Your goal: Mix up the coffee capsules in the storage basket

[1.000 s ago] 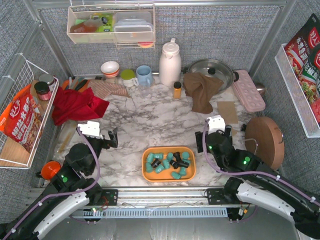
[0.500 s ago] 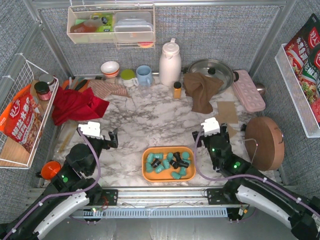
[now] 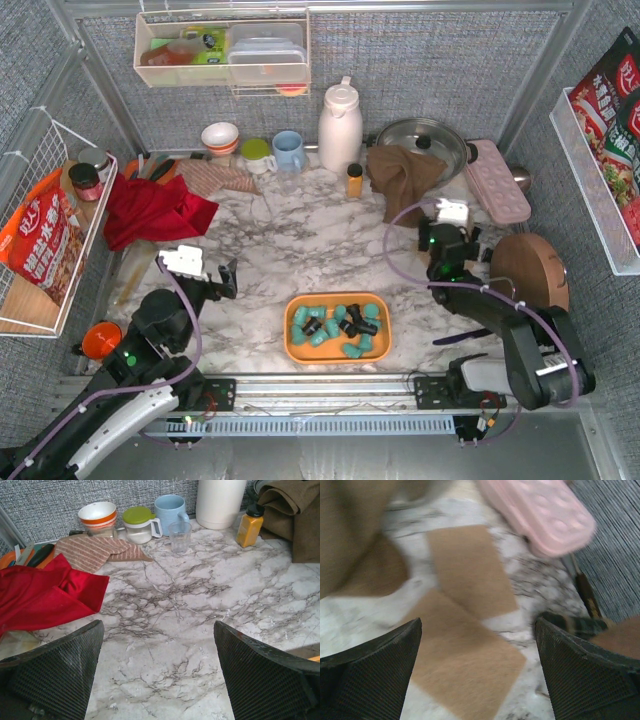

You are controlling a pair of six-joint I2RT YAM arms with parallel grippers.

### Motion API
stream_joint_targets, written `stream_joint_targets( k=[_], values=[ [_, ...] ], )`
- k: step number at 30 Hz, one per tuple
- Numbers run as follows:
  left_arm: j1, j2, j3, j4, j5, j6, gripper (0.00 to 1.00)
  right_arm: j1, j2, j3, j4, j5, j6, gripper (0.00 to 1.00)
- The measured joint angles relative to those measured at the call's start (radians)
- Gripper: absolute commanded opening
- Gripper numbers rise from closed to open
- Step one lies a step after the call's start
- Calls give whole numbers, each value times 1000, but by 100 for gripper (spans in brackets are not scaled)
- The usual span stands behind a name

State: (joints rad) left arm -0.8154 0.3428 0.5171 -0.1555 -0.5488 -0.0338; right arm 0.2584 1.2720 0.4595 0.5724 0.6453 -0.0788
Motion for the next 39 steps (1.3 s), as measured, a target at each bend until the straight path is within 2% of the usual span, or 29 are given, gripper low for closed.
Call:
stream_joint_targets(
  k=[4,13,18,20,22,24,26,28,35,39],
  values=[
    [0,0,-5,2,1,1,99,-134,32,-9,29,3,128,99],
    [0,-5,-11,5,10,8,99,-161,34,28,-8,-185,157,99],
    [0,-19,-22,20,9,16,99,-167,87,-22,-32,-274,163,99],
    [0,-18,-27,27,10,23,99,-175,125,-50,54,-319,134,99],
    [1,-15,-28,29,16,26,99,-190,229,-85,188,-404,112,99],
    [1,-11,-28,30,24,27,99,-214,244,-103,198,-487,83,99],
    [4,-13,-28,30,27,34,99,-242,255,-111,282,-568,81,99],
    [11,-22,-40,45,26,38,99,-255,248,-113,276,-625,75,99],
    [83,-32,-176,257,53,69,99,-259,259,-84,275,-694,66,99],
    [158,103,-216,414,11,34,100,-259,254,-53,238,-657,86,99]
  ],
)
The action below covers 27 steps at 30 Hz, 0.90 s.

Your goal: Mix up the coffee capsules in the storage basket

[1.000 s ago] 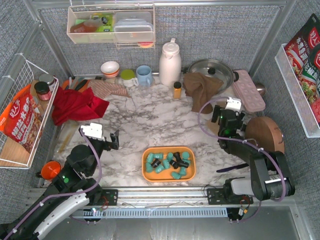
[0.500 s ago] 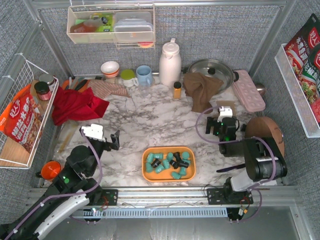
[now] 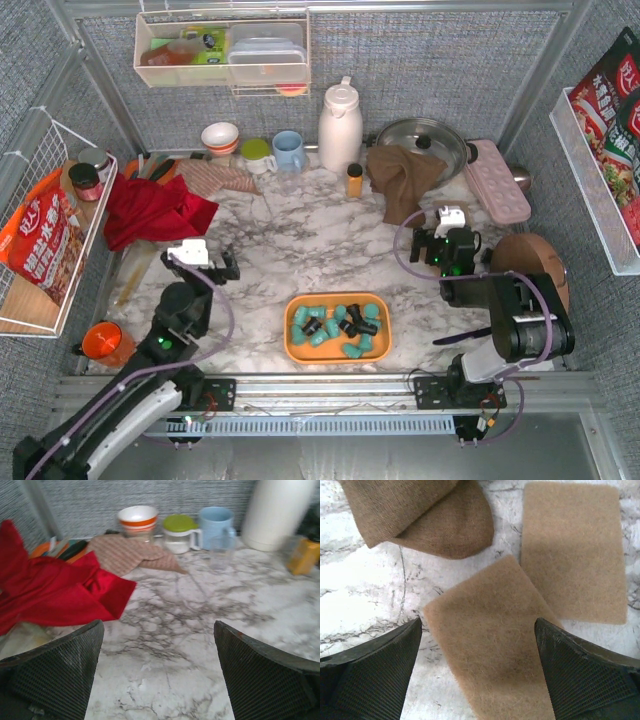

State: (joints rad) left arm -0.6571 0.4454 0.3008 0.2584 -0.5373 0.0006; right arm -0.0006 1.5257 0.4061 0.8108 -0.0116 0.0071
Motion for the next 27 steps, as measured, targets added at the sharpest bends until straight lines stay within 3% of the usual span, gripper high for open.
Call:
stream_joint_targets(
  k=[10,15,21,27],
  values=[
    [147,680,-162,647,-371,106,100,0,0,2,-22,40,21,99],
    [166,799,-222,824,-444,108,100,0,0,2,-23,41,21,99],
    [229,725,-194,802,-320,63,100,0,0,2,-23,52,22,99],
    [256,904,-167,872,-37,167,100,0,0,2,-26,52,22,99]
  ],
)
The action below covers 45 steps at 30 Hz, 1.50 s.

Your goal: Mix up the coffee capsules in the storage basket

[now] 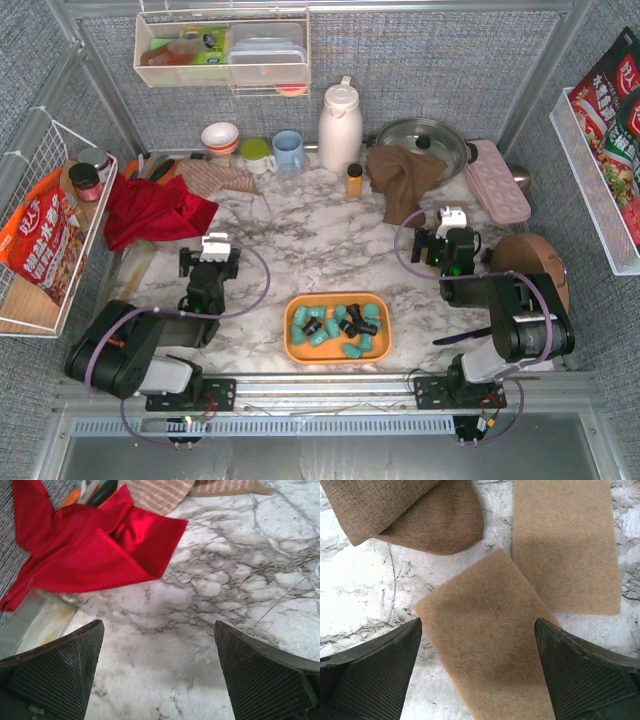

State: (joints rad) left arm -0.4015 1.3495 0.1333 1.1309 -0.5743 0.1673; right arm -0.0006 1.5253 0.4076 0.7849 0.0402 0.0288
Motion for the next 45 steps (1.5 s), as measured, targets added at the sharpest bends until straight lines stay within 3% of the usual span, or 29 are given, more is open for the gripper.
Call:
stream_joint_targets(
  k=[6,10,13,19,23,26,28,32,45],
  values=[
    [35,103,50,81,99,69,100,0,0,0,-3,3,0,99],
    [90,133,-44,244,131,87,100,2,0,0,-5,4,0,99],
    [166,198,-123,341,147,55,100,6,0,0,-11,7,0,99],
    [304,270,-128,435,244,-52,100,13,0,0,-18,22,-1,99],
    [365,269,-55,421,268,-112,100,16,0,0,-18,29,-2,99],
    [469,205,94,288,318,-203,100,19,0,0,-18,30,-2,99],
    [507,205,94,290,363,-246,100,19,0,2,-18,31,-2,99],
    [515,206,83,200,425,-280,100,19,0,5,-18,31,-2,99],
    [516,213,85,199,506,-287,99,19,0,5,-18,33,-2,99]
  ],
)
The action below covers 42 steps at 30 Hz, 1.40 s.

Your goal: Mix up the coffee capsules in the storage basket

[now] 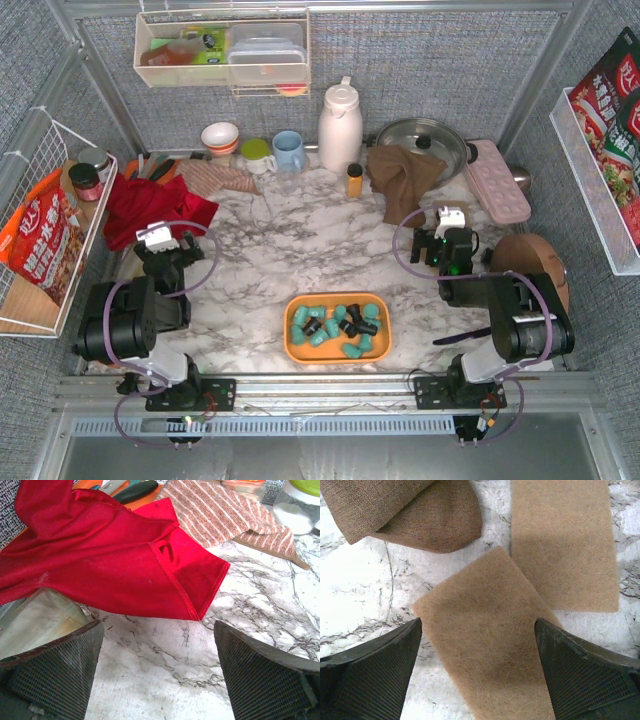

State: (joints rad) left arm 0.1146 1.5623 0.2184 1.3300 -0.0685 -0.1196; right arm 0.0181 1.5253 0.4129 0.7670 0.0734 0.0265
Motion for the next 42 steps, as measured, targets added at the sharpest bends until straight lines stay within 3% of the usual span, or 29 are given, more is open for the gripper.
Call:
stream_joint_targets(
  k=[42],
  values=[
    [0,0,0,0,16,7,99,0,0,0,0,0,-2,99]
  ],
)
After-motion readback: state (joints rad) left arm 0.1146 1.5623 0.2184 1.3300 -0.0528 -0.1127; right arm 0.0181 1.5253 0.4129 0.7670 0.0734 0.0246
